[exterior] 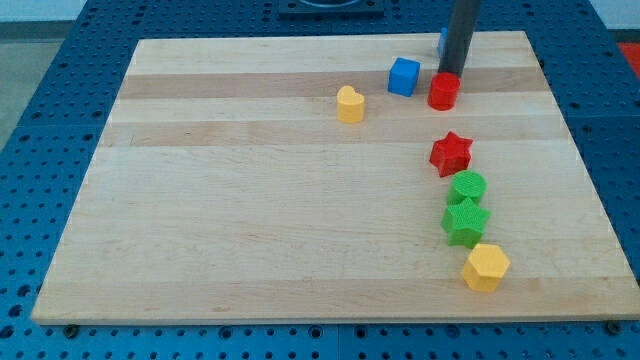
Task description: Move the triangle to the top center of the board
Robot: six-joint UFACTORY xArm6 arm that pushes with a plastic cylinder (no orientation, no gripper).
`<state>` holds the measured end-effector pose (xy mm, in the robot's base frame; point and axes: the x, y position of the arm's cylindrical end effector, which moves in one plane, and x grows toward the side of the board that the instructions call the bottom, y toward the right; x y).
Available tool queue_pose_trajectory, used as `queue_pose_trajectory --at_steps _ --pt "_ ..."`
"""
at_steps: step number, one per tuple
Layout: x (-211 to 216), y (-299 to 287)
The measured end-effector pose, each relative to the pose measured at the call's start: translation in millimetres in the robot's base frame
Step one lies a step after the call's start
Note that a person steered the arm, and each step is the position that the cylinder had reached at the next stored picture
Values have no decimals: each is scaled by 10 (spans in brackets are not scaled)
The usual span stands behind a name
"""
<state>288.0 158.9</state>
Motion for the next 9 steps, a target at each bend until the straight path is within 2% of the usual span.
queue_pose_trajectory --at_steps 2,3,5,6,8,9 --pt "-56 -856" --pt "-60 -893" --pt "-288 232" --pt "-779 279" --pt "-967 786" --pt "-967 786"
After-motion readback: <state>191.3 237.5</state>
